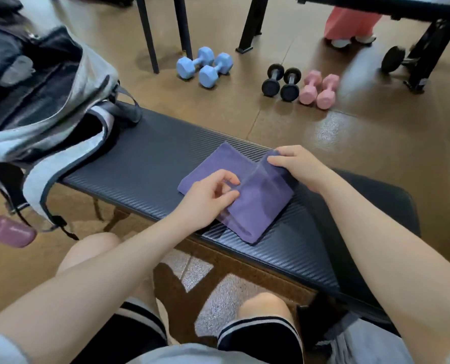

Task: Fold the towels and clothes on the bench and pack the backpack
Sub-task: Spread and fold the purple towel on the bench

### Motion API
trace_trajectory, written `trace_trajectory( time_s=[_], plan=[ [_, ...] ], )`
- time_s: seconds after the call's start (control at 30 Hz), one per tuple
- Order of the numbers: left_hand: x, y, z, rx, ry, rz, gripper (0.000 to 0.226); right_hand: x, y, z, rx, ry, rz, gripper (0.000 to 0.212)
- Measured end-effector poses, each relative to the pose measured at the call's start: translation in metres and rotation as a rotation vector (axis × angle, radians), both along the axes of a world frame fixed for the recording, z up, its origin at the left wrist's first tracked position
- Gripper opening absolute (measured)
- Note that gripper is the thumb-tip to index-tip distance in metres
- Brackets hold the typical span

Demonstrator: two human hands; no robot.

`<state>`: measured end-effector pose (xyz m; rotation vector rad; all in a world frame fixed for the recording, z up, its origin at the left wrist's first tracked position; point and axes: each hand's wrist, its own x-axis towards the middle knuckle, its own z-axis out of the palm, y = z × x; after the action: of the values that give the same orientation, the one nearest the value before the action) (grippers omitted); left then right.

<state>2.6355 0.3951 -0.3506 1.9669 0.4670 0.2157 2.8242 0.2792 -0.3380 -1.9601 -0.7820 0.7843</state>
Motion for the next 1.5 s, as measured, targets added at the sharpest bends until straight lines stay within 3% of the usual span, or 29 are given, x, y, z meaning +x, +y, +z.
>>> trace_trajectory(
  time_s=[0.07, 0.13, 0.3, 0.4, 0.47, 0.53, 0.6, 0.67, 0.77, 0.87, 0.97, 1.13, 1.23, 1.33, 1.4, 1.5],
  plan=[
    [0.006, -0.001, -0.001, 0.005, 0.024, -0.087, 0.01, -0.001, -0.009, -0.007, 0.008, 0.058, -0.072, 0.025],
    [0.014, -0.007, -0.002, 0.057, 0.059, -0.163, 0.01, 0.004, -0.021, -0.015, -0.053, -0.04, -0.098, 0.027],
    [0.03, -0.014, -0.012, 0.527, 0.194, -0.369, 0.012, 0.003, -0.025, -0.037, -0.267, -0.388, -0.076, 0.017],
    [0.032, -0.006, -0.017, 0.66, 0.207, -0.405, 0.015, -0.016, -0.014, -0.041, -0.376, -0.732, -0.163, 0.028],
    [0.032, -0.003, -0.018, 0.675, 0.198, -0.412, 0.016, -0.037, -0.016, -0.036, -0.261, -0.97, -0.243, 0.027],
    [0.03, 0.0, -0.021, 0.638, 0.177, -0.399, 0.017, -0.059, -0.022, -0.035, -0.169, -1.084, -0.268, 0.028],
    [0.03, 0.003, -0.022, 0.597, 0.167, -0.385, 0.017, -0.074, -0.025, -0.04, -0.274, -0.962, -0.196, 0.042],
    [0.03, 0.007, -0.022, 0.552, 0.149, -0.373, 0.017, -0.08, -0.025, -0.047, -0.399, -0.729, -0.08, 0.073],
    [0.03, 0.023, -0.02, 0.554, 0.095, -0.333, 0.016, -0.075, -0.016, -0.053, -0.388, -0.719, 0.002, 0.098],
    [0.03, 0.054, -0.02, 0.64, 0.02, -0.243, 0.015, -0.062, 0.0, -0.052, -0.395, -0.737, 0.049, 0.1],
    [0.028, 0.088, -0.021, 0.754, 0.132, -0.119, 0.028, -0.054, 0.019, -0.05, -0.386, -0.742, 0.088, 0.097],
    [0.018, 0.111, -0.02, 0.677, 0.346, -0.094, 0.057, -0.064, 0.018, -0.045, -0.321, -0.747, -0.018, 0.1],
    [0.015, 0.113, -0.015, 0.673, 0.487, -0.006, 0.062, -0.074, 0.002, -0.048, -0.31, -0.761, -0.094, 0.101],
    [0.02, 0.117, -0.012, 0.557, 0.615, 0.024, 0.058, -0.081, -0.003, -0.053, -0.36, -0.635, 0.026, 0.11],
    [0.024, 0.117, -0.007, 0.424, 0.574, 0.008, 0.042, -0.079, 0.001, -0.054, -0.393, -0.651, 0.058, 0.117],
    [0.025, 0.105, 0.009, 0.231, 0.322, 0.033, 0.032, -0.083, 0.013, -0.054, -0.432, -0.7, 0.043, 0.115]
  ],
)
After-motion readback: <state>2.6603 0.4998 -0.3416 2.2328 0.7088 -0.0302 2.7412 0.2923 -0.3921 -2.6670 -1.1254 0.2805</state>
